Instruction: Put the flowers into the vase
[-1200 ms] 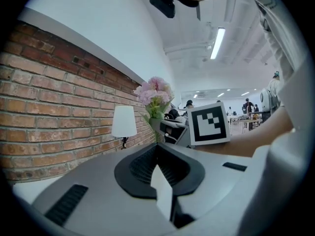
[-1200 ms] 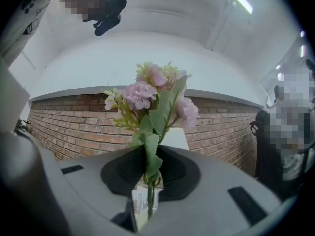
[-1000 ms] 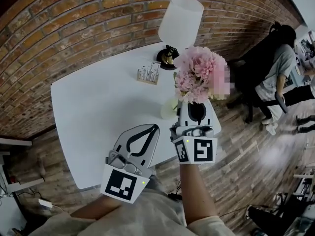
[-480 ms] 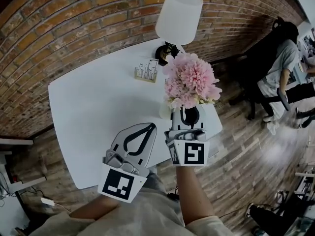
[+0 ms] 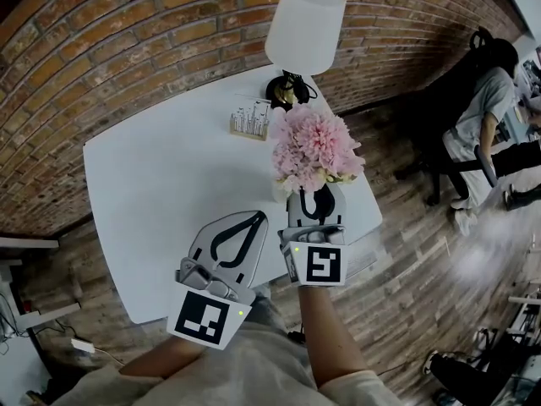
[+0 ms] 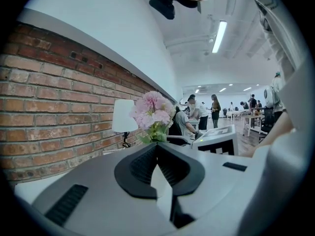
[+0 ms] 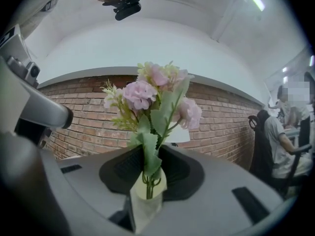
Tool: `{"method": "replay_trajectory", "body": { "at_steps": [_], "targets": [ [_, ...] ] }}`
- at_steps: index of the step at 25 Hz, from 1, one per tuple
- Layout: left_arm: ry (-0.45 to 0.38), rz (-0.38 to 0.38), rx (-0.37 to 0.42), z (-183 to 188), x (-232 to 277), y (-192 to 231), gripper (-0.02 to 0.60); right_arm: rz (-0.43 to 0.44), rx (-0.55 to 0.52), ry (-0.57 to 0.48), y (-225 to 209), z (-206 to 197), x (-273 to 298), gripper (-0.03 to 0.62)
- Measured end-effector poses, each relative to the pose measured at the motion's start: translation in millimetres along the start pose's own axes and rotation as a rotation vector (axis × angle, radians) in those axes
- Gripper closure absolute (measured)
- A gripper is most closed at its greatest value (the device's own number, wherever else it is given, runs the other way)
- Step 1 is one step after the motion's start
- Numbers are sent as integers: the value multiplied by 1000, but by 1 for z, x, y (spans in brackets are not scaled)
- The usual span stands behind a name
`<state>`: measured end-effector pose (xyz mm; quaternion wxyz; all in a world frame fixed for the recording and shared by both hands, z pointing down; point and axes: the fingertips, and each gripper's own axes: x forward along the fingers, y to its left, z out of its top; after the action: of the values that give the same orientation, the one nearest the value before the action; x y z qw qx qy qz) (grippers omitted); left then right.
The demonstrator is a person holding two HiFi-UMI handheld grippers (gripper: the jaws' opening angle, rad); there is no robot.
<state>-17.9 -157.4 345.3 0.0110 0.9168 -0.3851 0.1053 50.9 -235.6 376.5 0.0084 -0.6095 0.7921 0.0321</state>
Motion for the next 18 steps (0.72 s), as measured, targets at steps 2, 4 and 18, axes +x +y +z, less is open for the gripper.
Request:
{"method": "replay_trajectory", "body": {
  "at_steps": [2, 4, 18],
  "targets": [
    [0, 4, -2, 0, -2, -1, 572, 2, 2, 23, 1, -5, -2, 489],
    [-3, 5, -3, 0, -5, -2, 572, -1, 4, 43, 2, -10, -4, 471],
    [-22, 5, -17, 3, -20, -7, 572, -9, 13, 140, 8, -32, -15, 358]
  ]
}}
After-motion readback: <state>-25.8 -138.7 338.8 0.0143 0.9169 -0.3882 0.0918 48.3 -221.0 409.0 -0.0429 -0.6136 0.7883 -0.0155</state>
